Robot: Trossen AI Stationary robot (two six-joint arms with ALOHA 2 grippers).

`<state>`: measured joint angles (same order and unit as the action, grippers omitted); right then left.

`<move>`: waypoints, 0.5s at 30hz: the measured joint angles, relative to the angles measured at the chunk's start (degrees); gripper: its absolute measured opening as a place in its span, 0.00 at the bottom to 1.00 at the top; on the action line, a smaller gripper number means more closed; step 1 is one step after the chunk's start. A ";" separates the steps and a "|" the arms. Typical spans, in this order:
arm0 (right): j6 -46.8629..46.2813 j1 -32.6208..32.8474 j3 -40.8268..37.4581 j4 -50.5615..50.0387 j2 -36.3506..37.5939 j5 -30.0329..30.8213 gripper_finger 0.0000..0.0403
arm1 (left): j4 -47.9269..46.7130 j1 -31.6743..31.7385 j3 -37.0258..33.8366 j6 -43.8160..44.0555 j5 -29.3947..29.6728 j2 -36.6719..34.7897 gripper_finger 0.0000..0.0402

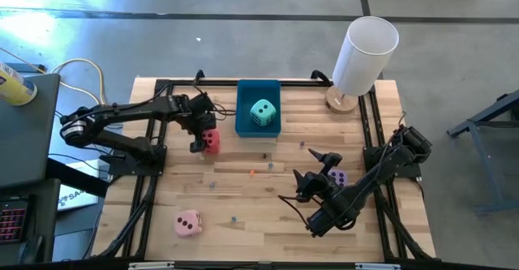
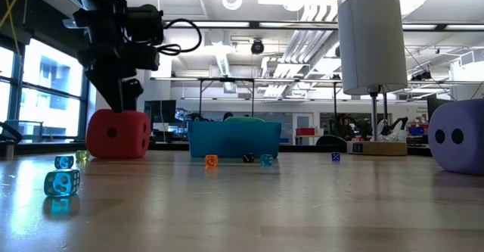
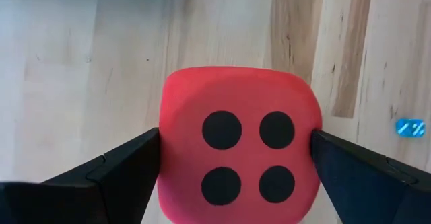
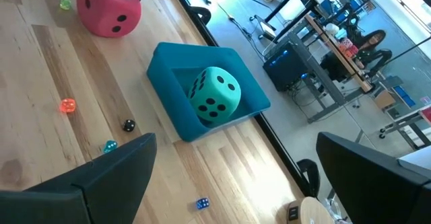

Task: Pick & Place Dice
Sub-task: Put the red die into the blue bin

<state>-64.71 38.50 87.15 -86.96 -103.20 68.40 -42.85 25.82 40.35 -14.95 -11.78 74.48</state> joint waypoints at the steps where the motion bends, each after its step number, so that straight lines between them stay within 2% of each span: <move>1: 0.00 0.00 0.00 0.00 0.00 0.00 0.99 | 0.05 0.38 -0.04 0.02 -0.46 0.02 0.88; 5: 0.00 0.00 0.00 0.00 0.00 0.00 0.99 | 0.59 1.22 -0.51 -2.40 -3.01 0.11 0.88; 15: 0.02 0.00 0.00 0.00 0.00 -0.98 0.99 | 1.66 1.29 -1.44 -5.80 -4.24 0.65 0.87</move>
<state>-64.69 38.50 87.15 -86.96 -103.20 67.42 -41.19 27.11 38.91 -20.75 -16.02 75.13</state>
